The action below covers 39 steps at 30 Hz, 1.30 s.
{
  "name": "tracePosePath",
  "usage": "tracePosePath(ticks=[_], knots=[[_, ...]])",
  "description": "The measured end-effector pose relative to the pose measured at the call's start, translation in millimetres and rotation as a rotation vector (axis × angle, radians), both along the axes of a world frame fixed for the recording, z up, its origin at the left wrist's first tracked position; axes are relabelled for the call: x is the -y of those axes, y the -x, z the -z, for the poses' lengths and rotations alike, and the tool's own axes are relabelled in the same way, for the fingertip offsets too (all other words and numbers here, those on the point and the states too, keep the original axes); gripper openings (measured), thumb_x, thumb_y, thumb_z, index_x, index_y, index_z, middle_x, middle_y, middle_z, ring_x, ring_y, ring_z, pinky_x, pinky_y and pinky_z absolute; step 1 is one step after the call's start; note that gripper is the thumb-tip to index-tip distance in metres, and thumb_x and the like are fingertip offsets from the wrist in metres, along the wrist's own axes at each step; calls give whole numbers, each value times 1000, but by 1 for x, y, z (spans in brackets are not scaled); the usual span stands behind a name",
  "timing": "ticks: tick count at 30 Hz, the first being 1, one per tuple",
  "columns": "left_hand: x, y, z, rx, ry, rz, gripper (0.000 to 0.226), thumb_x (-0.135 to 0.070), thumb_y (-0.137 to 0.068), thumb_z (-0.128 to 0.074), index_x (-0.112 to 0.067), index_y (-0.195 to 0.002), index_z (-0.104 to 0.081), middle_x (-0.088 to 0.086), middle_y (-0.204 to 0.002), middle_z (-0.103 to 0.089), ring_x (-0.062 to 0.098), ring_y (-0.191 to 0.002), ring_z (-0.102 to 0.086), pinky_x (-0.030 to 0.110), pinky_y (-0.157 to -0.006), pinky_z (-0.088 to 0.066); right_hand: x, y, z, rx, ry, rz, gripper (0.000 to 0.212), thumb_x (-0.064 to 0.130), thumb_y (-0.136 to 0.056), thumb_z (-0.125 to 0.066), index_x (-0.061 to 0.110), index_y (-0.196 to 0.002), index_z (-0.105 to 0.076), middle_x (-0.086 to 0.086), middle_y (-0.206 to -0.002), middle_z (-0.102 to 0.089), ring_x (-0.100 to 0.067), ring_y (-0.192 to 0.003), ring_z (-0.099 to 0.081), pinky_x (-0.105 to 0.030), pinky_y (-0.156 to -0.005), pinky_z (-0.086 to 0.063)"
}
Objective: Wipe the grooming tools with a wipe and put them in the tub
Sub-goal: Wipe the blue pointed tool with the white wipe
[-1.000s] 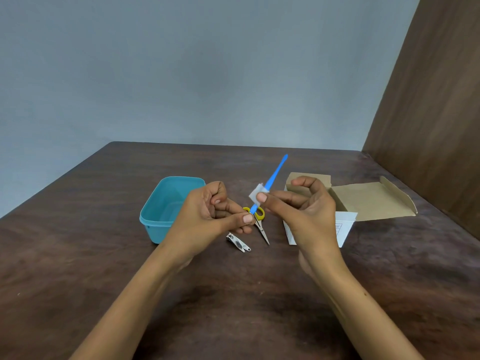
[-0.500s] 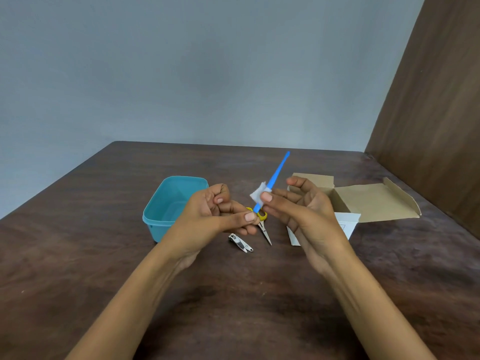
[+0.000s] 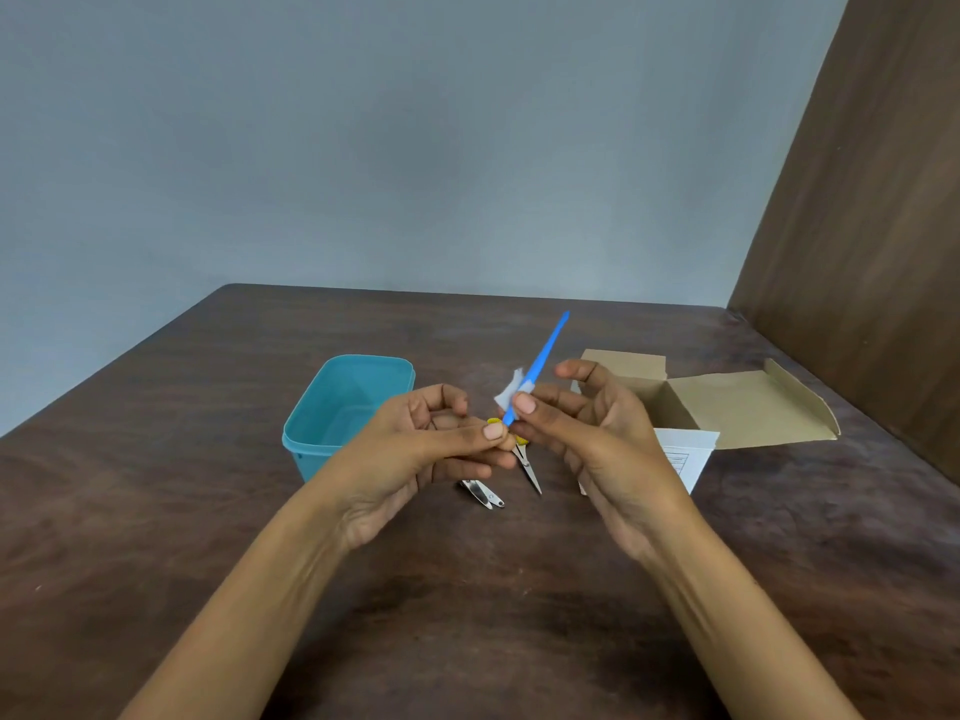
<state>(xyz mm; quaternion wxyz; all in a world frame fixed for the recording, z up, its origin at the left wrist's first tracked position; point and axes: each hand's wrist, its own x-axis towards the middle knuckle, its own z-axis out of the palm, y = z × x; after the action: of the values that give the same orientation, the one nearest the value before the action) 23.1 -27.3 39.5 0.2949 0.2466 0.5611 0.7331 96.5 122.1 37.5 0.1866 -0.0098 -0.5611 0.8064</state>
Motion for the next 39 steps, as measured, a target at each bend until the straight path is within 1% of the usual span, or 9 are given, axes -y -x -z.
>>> tracePosePath(ticks=[4,9,14,18,20,23,27,34,39], knots=[[-5,-3,4,-228,69,-85,24,-19,-69,-71,-4,-86,-66,15,-83,-75,25,-80,-73,24,-61,-58,-1,0,2,4,-45,86,41,-6,-71,-71,12,-98,-45,-14,-83,-74,-21,-73,-71,-24,-67,-56],[-10,-3,12,-430,72,-229,16,-17,-66,-75,-9,-80,-74,12,-72,-75,23,-68,-73,32,-65,-59,1,0,3,9,-90,167,44,-8,-69,-75,11,-95,-45,-14,-79,-74,-21,-72,-72,-23,-64,-54],[-12,-3,14,-671,111,-300,8,-13,-72,-76,-15,-79,-75,3,-72,-75,17,-65,-72,29,-64,-60,0,-2,0,-26,-62,222,47,-7,-67,-76,10,-96,-42,-11,-72,-74,-19,-64,-71,-20,-60,-52],[-12,-1,18,-811,152,-351,8,-9,-73,-78,-15,-78,-76,-4,-69,-74,8,-62,-71,20,-61,-56,-6,-3,-6,-59,-7,308,45,-4,-67,-76,13,-91,-43,-7,-68,-73,-13,-62,-68,-19,-59,-53],[-13,-2,20,-890,173,-380,6,-12,-73,-79,-14,-78,-77,-7,-69,-74,4,-64,-70,22,-62,-57,-8,-3,-8,-60,-16,318,44,-4,-67,-76,13,-90,-42,-6,-68,-73,-12,-62,-69,-18,-59,-53],[-15,-4,20,-886,158,-440,15,-19,-66,-84,-15,-79,-78,-8,-72,-75,1,-67,-70,23,-65,-57,-5,-3,-5,-46,-52,278,45,-6,-68,-76,11,-92,-41,-6,-67,-73,-13,-58,-67,-19,-57,-52],[-14,-3,18,-883,111,-477,18,-24,-69,-79,-12,-83,-78,-6,-76,-75,2,-71,-71,21,-68,-57,0,-1,-2,-39,-95,258,47,-5,-66,-78,9,-93,-42,-13,-75,-74,-20,-67,-71,-22,-60,-53],[-13,-4,20,-1121,150,-505,5,-13,-78,-75,-12,-83,-76,-8,-73,-74,-1,-67,-69,20,-57,-55,0,-1,-3,-61,-106,306,49,-6,-65,-79,9,-93,-42,-12,-72,-74,-20,-66,-72,-22,-60,-53],[-11,0,21,-1221,206,-496,6,-17,-79,-72,-12,-81,-75,-9,-72,-73,0,-67,-66,19,-56,-53,-7,-1,-6,-89,-47,390,46,-2,-64,-79,14,-88,-43,-8,-73,-75,-18,-72,-72,-25,-74,-57]])
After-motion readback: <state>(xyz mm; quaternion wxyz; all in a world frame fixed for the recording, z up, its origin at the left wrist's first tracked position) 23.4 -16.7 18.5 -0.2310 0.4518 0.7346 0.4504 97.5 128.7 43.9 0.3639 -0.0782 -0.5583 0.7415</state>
